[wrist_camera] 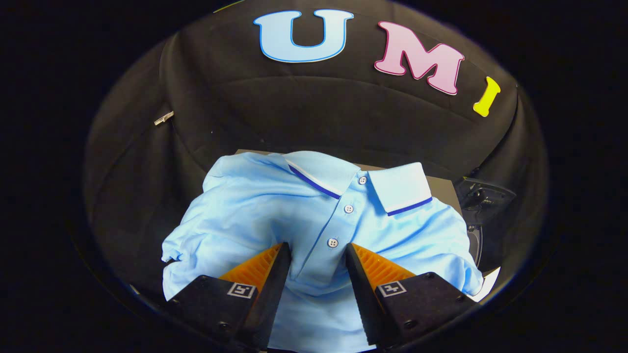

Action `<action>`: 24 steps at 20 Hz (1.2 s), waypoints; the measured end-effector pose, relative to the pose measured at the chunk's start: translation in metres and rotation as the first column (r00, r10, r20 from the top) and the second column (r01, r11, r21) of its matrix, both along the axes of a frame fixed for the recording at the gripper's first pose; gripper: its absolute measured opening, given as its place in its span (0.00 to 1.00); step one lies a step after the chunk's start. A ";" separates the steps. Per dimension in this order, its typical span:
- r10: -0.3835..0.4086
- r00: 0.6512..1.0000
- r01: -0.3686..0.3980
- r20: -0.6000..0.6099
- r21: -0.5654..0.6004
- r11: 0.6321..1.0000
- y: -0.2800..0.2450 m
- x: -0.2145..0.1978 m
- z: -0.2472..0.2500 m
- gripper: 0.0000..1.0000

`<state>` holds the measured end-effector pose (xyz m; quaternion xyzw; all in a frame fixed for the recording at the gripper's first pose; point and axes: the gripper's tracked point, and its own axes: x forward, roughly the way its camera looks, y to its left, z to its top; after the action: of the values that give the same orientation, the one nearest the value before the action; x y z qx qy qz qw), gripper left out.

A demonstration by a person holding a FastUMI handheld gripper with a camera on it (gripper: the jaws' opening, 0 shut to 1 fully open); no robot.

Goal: Put the clothes into the washing machine and then close the washing machine lid.

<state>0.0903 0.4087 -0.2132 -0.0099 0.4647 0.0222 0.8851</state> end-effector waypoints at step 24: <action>-0.052 0.998 0.037 0.036 0.324 0.945 -0.003 0.006 0.017 0.06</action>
<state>0.0962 0.4061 -0.1964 0.1452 0.4355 0.0778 0.8850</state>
